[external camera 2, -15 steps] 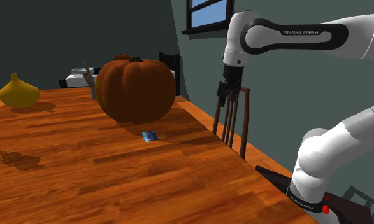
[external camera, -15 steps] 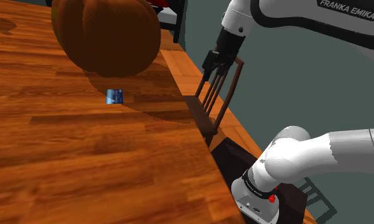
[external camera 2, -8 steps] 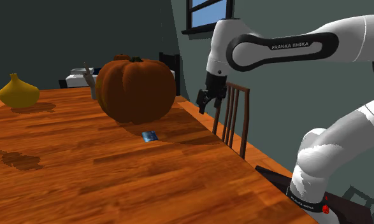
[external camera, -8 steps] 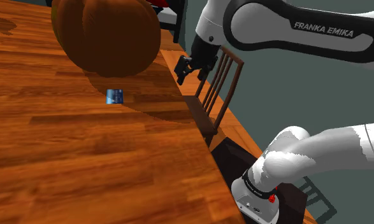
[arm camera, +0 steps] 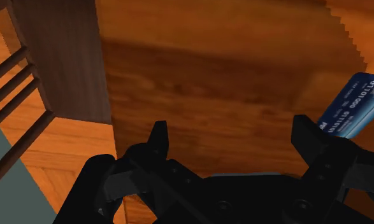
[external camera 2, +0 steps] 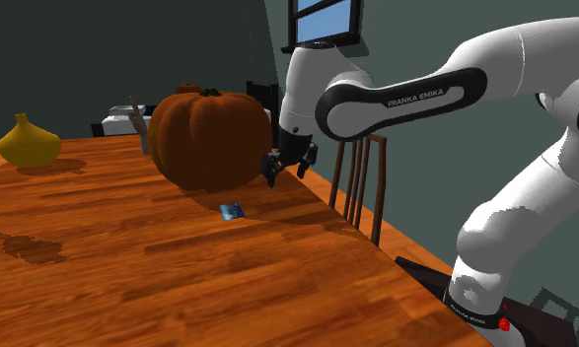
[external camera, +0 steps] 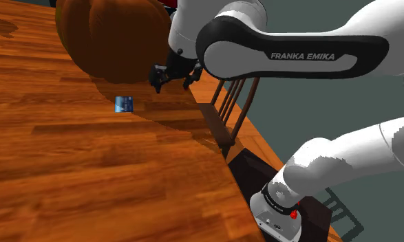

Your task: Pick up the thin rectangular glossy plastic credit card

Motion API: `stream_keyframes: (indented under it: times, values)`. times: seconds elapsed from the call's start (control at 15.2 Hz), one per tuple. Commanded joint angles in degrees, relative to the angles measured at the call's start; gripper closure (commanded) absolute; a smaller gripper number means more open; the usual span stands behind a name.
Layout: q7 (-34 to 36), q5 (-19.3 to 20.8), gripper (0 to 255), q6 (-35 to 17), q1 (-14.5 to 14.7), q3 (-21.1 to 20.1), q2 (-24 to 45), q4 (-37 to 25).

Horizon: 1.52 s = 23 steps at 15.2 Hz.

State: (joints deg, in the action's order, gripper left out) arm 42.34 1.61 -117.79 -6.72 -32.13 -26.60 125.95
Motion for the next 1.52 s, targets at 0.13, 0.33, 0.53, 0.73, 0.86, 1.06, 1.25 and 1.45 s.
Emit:
stream_keyframes:
  times: [0.13,0.33,0.53,0.73,0.86,1.06,1.25,1.45]
  values:
    - [12.13,7.67,0,-3.08,-4.74,-8.57,7.41,-5.40]
    - [22.71,16.98,0,-2.99,-8.96,-16.05,15.16,-11.23]
    - [34.82,30.51,0,0.74,-11.01,-23.04,26.05,-18.74]
    - [41.36,38.86,0,3.88,-8.16,-23.62,33.04,-22.87]
    - [42.32,39.53,0,2.84,-7.95,-23.33,33.38,-21.73]
    - [43.85,40.74,0,1.40,-7.78,-23.09,34.05,-20.14]
    - [44.69,41.44,0,0.69,-7.67,-22.96,34.47,-19.36]
    - [44.73,41.53,255,0.63,-7.67,-22.93,34.54,-19.34]
